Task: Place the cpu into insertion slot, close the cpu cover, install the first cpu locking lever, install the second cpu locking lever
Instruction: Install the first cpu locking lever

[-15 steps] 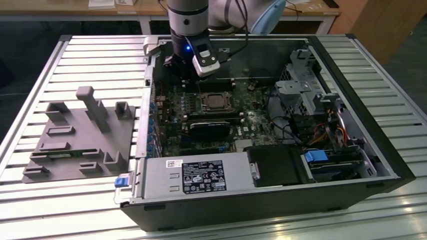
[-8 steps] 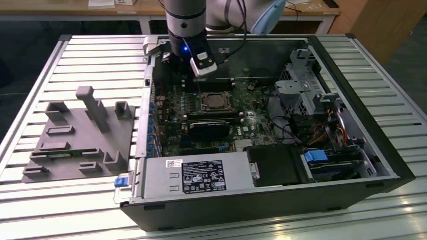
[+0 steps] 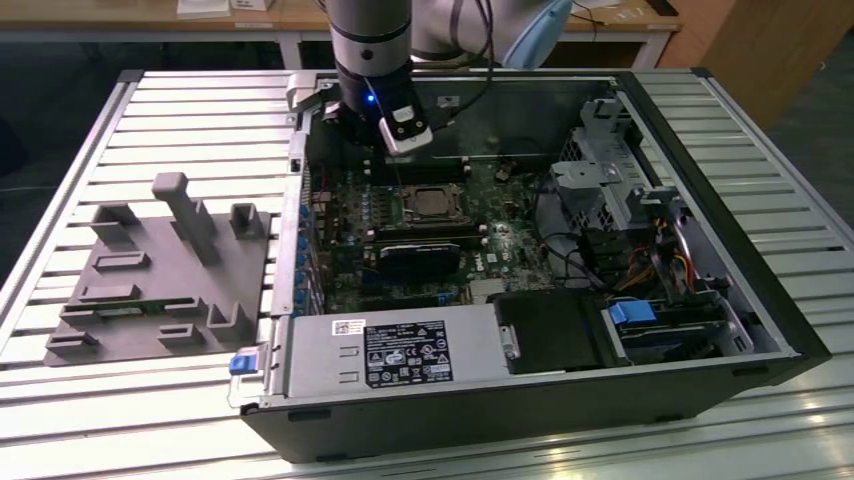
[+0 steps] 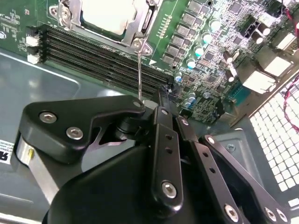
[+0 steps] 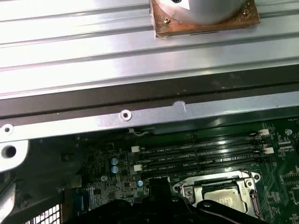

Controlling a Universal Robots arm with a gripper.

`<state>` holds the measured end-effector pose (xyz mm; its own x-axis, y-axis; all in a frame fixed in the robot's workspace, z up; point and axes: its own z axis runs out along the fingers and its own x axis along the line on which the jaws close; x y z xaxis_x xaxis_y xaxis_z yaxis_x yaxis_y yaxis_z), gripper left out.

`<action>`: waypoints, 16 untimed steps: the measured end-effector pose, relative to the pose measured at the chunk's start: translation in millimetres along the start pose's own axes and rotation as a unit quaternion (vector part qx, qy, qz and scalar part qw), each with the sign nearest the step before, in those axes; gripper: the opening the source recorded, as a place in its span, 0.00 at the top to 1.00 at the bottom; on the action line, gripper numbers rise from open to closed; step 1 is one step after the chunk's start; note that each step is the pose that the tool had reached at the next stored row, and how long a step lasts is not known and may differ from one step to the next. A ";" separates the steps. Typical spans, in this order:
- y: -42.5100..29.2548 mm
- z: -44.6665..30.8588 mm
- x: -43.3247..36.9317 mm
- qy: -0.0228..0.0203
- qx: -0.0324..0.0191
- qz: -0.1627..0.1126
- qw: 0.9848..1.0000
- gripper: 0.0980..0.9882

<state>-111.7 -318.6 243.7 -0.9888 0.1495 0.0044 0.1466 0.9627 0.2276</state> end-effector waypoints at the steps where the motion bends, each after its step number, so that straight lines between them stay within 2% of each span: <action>1: 0.0 0.0 -0.4 0.000 0.000 0.000 1.000 1.00; 5: 1.3 0.3 -8.8 0.000 0.000 0.000 1.000 1.00; 11: 4.6 0.9 -30.9 0.000 0.000 0.000 1.000 1.00; 16: 6.8 1.4 -46.0 0.000 0.000 0.000 1.000 1.00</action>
<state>-65.2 -318.7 243.7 -0.9888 0.1495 0.0047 0.1466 0.9627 0.2275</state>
